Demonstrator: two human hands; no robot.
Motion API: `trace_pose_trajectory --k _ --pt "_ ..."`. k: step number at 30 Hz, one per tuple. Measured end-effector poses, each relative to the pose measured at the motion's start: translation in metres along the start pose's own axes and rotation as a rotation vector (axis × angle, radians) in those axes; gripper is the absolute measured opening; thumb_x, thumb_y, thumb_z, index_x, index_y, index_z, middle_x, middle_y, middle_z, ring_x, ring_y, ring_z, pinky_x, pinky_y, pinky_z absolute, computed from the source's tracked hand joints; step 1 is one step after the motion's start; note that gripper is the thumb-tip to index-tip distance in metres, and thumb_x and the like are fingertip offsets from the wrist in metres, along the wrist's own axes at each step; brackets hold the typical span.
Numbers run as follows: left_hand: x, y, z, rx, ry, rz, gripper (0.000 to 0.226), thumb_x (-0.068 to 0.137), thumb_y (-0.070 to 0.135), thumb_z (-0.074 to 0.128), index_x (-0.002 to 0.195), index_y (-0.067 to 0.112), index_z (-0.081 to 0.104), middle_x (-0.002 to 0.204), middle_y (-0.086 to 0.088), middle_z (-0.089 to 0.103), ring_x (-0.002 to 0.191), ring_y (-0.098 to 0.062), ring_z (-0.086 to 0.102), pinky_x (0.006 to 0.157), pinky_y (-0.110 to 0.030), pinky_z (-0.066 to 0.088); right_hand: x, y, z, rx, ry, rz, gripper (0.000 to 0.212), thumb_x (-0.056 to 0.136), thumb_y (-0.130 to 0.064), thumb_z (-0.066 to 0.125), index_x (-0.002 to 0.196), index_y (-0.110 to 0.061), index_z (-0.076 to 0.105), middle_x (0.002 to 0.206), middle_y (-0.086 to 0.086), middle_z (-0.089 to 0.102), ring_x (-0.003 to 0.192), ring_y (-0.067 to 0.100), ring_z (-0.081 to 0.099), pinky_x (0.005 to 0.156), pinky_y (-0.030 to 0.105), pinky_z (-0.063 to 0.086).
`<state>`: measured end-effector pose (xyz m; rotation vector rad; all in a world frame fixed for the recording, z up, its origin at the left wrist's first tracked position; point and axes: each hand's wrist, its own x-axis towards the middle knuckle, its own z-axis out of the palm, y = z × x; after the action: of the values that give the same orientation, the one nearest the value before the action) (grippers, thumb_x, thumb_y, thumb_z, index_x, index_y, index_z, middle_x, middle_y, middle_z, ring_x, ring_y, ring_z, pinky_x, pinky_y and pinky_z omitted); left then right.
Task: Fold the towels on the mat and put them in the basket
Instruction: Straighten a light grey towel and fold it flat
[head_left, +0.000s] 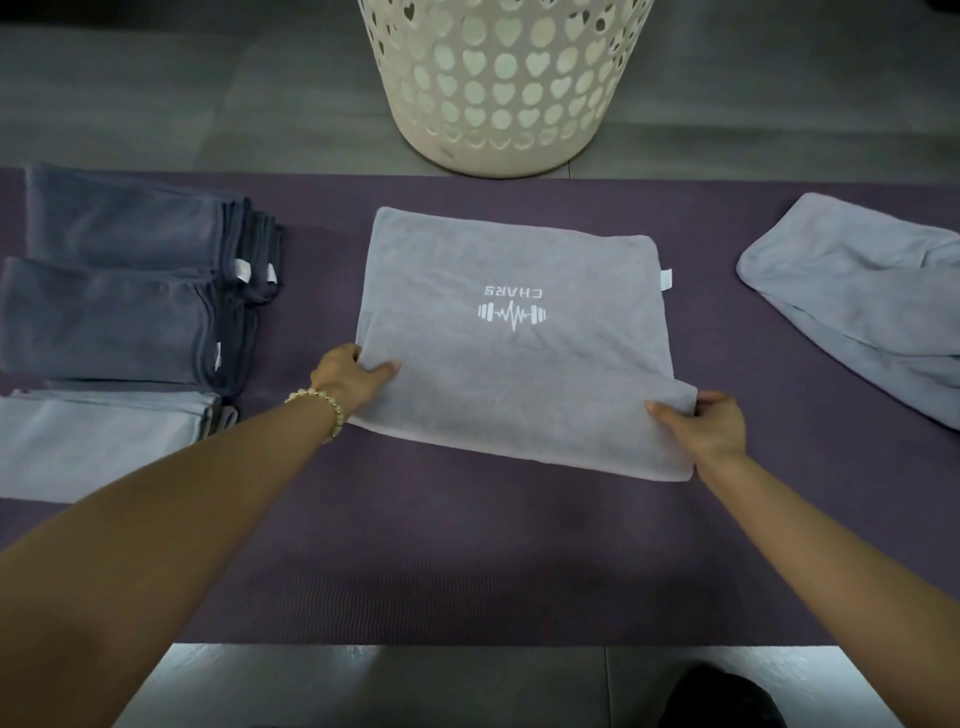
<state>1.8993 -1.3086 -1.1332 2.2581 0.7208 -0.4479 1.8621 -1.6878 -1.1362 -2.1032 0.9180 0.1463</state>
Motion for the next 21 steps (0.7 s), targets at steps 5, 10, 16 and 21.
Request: trace_pose_trajectory --k 5,10,16,21 --pt "0.0 -0.012 -0.011 -0.019 -0.006 -0.012 0.032 0.081 0.038 0.071 0.075 0.019 0.047 0.116 -0.008 0.054 0.094 -0.022 0.05 0.088 -0.033 0.044 -0.007 -0.006 -0.005 0.018 -0.12 0.097 0.052 0.071 -0.025 0.083 0.111 0.0 0.06 0.117 0.01 0.062 0.103 0.028 0.059 0.082 0.034 0.048" --pt "-0.012 -0.009 -0.016 -0.066 -0.142 0.042 0.042 0.081 0.038 0.072 0.105 0.013 0.048 0.103 0.001 0.054 0.096 -0.018 0.053 0.074 -0.026 0.043 -0.02 -0.019 -0.001 0.066 -0.264 0.149 0.054 0.072 -0.029 0.082 0.114 -0.004 0.059 0.108 0.005 0.06 0.104 0.026 0.059 0.081 0.03 0.044" --pt "-0.028 -0.006 -0.028 -0.225 -0.171 0.093 0.048 0.077 0.039 0.075 0.113 0.019 0.05 0.095 0.009 0.058 0.086 -0.009 0.058 0.069 -0.019 0.046 -0.032 -0.021 -0.007 0.2 -0.344 0.049 0.04 0.078 -0.031 0.076 0.109 -0.011 0.06 0.099 0.001 0.063 0.08 0.013 0.061 0.063 0.022 0.046" --pt "-0.04 -0.023 -0.051 -0.315 -0.494 -0.042 0.058 0.059 0.053 0.077 0.106 0.021 0.066 0.092 0.01 0.073 0.084 -0.004 0.067 0.072 -0.017 0.053 -0.032 -0.004 -0.033 0.188 -0.449 0.065 0.042 0.072 -0.037 0.077 0.105 -0.013 0.065 0.095 -0.001 0.069 0.084 0.013 0.065 0.069 0.025 0.049"
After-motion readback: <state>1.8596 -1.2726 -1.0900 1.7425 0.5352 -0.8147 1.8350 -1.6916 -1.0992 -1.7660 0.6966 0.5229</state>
